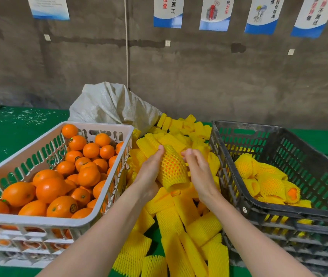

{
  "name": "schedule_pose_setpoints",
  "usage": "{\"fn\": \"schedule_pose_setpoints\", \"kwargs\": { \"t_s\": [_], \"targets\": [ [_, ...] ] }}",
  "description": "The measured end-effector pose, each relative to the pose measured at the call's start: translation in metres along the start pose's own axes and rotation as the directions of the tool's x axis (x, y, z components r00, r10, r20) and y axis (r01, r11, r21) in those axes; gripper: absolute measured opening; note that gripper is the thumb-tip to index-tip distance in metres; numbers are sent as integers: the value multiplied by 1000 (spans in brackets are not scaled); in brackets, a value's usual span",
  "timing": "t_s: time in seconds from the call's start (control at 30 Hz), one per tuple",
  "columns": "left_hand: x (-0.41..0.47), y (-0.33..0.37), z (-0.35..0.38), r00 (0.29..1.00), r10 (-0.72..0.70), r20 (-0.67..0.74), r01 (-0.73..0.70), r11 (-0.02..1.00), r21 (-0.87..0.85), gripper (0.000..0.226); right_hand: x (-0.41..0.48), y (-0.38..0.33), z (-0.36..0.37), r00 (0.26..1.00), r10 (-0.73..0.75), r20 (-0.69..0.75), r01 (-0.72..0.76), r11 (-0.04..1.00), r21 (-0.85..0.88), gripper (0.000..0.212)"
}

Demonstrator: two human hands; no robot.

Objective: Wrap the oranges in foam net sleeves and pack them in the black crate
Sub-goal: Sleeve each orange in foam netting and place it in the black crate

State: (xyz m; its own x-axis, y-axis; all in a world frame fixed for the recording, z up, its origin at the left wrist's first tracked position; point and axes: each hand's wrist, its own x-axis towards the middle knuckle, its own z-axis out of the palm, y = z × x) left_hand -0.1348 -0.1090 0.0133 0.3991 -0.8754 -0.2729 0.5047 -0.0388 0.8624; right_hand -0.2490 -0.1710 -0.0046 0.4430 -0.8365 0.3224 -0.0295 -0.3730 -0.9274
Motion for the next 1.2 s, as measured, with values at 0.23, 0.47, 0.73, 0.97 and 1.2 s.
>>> {"fn": "schedule_pose_setpoints", "kwargs": {
  "t_s": [0.23, 0.47, 0.73, 0.97, 1.2],
  "targets": [
    [2, -4, 8, 987, 52, -149, -66, 994, -90, 23, -10, -7, 6, 998, 5, 61, 3, 990, -144, 26],
    [1, 0, 14, 936, 201, -289, -187, 979, 78, 16, -21, -9, 7, 982, -36, 187, 68, 983, -171, 62],
    [-9, 12, 43, 993, 120, -13, -104, 909, 403, 41, -13, -14, -20, 977, -55, 207, 79, 991, -108, 78],
    [-6, 4, 90, 919, 369, 142, -394, 833, 388, 48, -1, -16, -64, 997, -77, -19, 77, 997, 11, 53],
    [9, -53, 135, 765, 620, 175, -584, 552, 595, 27, 5, -6, -146, 946, -42, -322, 42, 999, -8, 50]
  ]
}}
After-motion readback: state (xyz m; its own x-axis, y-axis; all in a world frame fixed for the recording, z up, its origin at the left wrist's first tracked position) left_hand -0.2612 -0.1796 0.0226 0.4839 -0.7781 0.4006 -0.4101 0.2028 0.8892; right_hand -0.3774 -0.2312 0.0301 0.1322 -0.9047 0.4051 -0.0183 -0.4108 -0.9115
